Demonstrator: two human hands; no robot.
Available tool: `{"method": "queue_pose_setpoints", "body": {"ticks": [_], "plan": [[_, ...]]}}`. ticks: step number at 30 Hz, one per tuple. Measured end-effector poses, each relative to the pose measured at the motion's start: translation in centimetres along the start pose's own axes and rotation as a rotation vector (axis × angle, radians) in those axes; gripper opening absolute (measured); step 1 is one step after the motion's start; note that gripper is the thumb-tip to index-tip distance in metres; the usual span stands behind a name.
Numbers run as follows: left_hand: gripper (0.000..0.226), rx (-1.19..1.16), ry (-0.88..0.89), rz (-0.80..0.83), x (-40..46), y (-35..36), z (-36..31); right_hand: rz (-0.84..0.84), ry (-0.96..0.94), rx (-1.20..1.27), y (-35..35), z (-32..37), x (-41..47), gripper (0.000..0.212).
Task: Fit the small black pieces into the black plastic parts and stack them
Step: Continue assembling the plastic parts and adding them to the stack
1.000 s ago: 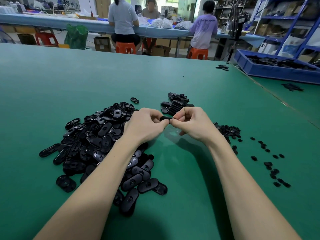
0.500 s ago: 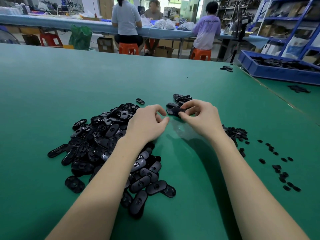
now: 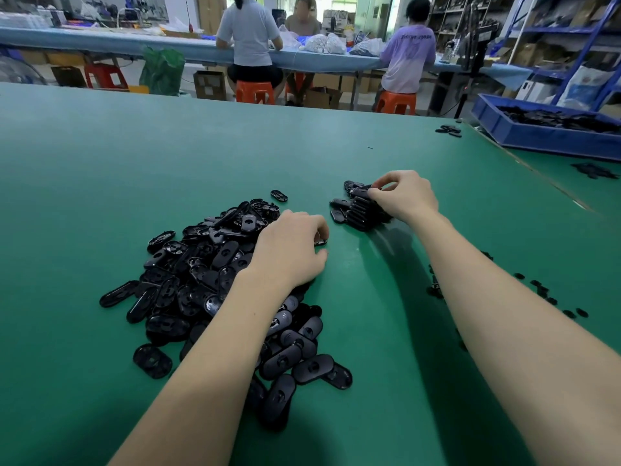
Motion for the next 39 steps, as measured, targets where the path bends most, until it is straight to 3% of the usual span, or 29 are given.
{"method": "queue_pose_setpoints", "body": {"ticks": [5,9,13,15,20,24,34,39], "plan": [[0.023,0.001,0.005,0.013,0.1,-0.2,0.0,-0.078,-0.065,0.012,-0.6,-0.6,-2.1,0.014],[0.026,0.022,0.018,-0.021,0.1,-0.5,-0.2,-0.104,-0.249,0.033,0.6,-0.3,-5.4,0.010],[0.026,0.088,0.014,-0.024,0.1,-0.6,-0.1,0.173,-0.410,-0.167,2.5,0.4,-7.3,0.024],[0.025,0.132,-0.010,-0.010,0.1,-0.6,0.1,0.226,-0.446,-0.279,3.1,0.6,-7.6,0.027],[0.024,0.188,-0.034,0.009,0.1,-0.3,0.2,0.159,-0.480,-0.317,3.0,0.2,-8.1,0.020],[0.022,0.186,-0.035,0.008,0.1,-0.2,0.1,0.189,-0.508,-0.290,2.6,-0.4,-8.8,0.029],[0.019,0.171,-0.017,0.015,0.0,-0.2,0.2,0.127,-0.560,-0.229,3.3,-0.3,-9.2,0.017],[0.015,0.175,0.000,-0.003,0.0,-0.3,0.1,0.202,-0.500,-0.118,2.7,-0.7,-9.2,0.013]]}}
Point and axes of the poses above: each hand's wrist, its own x-axis towards the middle knuckle, its own y-axis out of the palm, z = x × y, the point moved 1 cm from there along x, towards the middle knuckle, and after that the axes turned 4 degrees about y, right-handed, at the moved point
